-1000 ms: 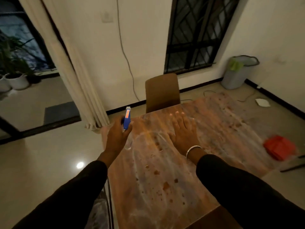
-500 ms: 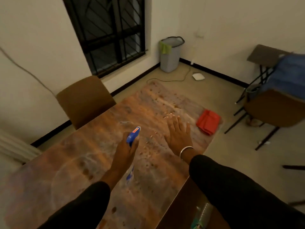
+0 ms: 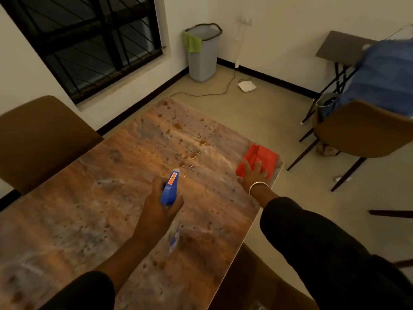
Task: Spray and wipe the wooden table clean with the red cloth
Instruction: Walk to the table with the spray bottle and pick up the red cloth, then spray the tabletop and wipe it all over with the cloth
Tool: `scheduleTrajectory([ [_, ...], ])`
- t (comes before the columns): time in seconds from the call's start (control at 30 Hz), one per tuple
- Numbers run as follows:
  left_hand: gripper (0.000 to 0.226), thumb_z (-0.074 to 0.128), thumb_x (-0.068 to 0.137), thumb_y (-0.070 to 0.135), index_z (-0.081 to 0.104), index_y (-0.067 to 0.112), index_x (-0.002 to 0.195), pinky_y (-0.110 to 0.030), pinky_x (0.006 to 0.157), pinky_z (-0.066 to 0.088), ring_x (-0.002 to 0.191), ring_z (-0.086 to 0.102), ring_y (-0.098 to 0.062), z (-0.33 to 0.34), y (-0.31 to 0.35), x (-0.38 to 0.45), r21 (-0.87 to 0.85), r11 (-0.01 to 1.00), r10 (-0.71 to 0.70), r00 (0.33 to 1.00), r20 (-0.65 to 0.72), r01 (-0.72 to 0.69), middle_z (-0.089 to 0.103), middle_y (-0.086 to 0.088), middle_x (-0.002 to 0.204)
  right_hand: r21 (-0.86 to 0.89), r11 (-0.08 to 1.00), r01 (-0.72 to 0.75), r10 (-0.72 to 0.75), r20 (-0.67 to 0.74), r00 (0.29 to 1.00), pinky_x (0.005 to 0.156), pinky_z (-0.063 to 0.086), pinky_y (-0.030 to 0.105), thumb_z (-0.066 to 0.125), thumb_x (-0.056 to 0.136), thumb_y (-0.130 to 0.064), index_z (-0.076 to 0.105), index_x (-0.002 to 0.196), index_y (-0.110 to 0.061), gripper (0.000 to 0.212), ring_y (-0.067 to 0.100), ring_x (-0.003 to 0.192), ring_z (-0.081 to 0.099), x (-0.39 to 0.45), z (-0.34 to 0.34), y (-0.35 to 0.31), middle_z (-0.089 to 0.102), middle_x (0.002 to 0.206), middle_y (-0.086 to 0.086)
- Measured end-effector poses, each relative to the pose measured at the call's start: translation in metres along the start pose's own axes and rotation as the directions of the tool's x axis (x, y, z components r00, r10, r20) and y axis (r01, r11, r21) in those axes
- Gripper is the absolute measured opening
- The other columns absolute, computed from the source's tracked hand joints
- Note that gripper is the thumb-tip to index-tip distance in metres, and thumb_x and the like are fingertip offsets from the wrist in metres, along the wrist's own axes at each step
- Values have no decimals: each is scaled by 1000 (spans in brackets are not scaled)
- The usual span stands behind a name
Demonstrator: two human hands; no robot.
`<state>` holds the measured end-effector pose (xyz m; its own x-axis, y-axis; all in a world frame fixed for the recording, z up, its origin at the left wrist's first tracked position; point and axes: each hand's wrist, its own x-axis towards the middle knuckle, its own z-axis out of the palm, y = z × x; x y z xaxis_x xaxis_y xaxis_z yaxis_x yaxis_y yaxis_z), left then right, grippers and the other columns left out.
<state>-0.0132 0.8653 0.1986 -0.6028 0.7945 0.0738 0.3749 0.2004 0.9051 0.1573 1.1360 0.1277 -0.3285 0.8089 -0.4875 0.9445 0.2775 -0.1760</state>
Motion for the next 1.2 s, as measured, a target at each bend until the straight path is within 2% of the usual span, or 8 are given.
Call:
scheduleTrajectory([
  [0.13, 35, 71, 89, 16, 45, 36, 101, -10, 52, 47, 62, 58, -2, 14, -1, 7, -6, 999, 36, 999, 0, -36, 57, 25, 76, -2, 999, -47, 46, -76, 996, 124, 19, 67, 55, 106, -48, 20, 166, -22, 74, 56, 156, 8, 17, 22, -1, 2, 174, 19],
  [0.3, 35, 70, 89, 11, 57, 17, 120, -15, 57, 51, 66, 60, -10, 17, 1, 13, -39, 999, -27, 999, 18, 27, 60, 11, 80, -88, 994, 62, -82, -244, 966, 111, 44, 44, 65, 101, -22, 51, 143, -8, 47, 38, 137, 48, 9, 21, 2, 50, 149, 16],
  [0.47, 10, 73, 89, 25, 64, 27, 93, -17, 54, 51, 56, 58, -9, 0, -1, 4, -81, 992, -94, 993, 77, 100, 59, -1, 62, 516, 822, 241, -127, -247, 961, 54, 40, -3, 71, 95, 1, 74, 123, -4, 29, 13, 90, 66, -21, -4, -25, 70, 88, -19],
  [0.57, 17, 73, 87, 26, 61, 35, 80, -10, 47, 44, 49, 54, -2, -23, -7, -13, -64, 994, -91, 996, 5, 91, 59, 7, 57, 732, 681, -28, 42, -1, 999, 52, 50, 20, 74, 91, 1, 60, 138, 4, 50, 26, 91, 58, -37, 3, -48, 68, 113, 18],
  [0.7, 32, 73, 86, 18, 60, 39, 67, -9, 42, 33, 40, 42, -2, -75, -26, -39, 2, 994, -105, 993, -46, 105, 47, 13, 46, 803, 589, -96, 6, 115, 993, 59, 57, 28, 73, 91, -3, 66, 111, -1, 22, 29, 75, 64, -71, 25, -107, 68, 99, 18],
  [0.8, 19, 73, 87, 19, 60, 31, 80, -9, 43, 32, 42, 42, -1, -123, -40, -58, 44, 994, -96, 992, -77, 100, 46, 10, 50, 789, 615, 6, -27, 14, 1000, 77, 57, 45, 72, 89, -7, 72, 110, 5, 24, 31, 87, 67, -101, 47, -158, 70, 98, 19],
  [1.03, 24, 69, 90, 19, 57, 39, 89, -8, 47, 39, 49, 52, -2, -254, -72, -127, 92, 988, -99, 968, -231, 123, 59, 14, 60, 543, 768, 340, -241, -247, 939, 50, 29, 31, 75, 86, -19, 46, 61, -15, 39, 20, 54, 43, -169, 93, -284, 47, 59, 3],
  [1.2, 28, 69, 91, 20, 56, 42, 80, -10, 50, 42, 49, 55, -3, -342, -107, -195, 98, 967, -188, 920, -344, 234, 63, 14, 61, 450, 769, 453, -398, -217, 891, 57, 47, 36, 79, 86, -20, 59, 73, -11, 25, 29, 65, 60, -216, 134, -365, 64, 72, 13],
])
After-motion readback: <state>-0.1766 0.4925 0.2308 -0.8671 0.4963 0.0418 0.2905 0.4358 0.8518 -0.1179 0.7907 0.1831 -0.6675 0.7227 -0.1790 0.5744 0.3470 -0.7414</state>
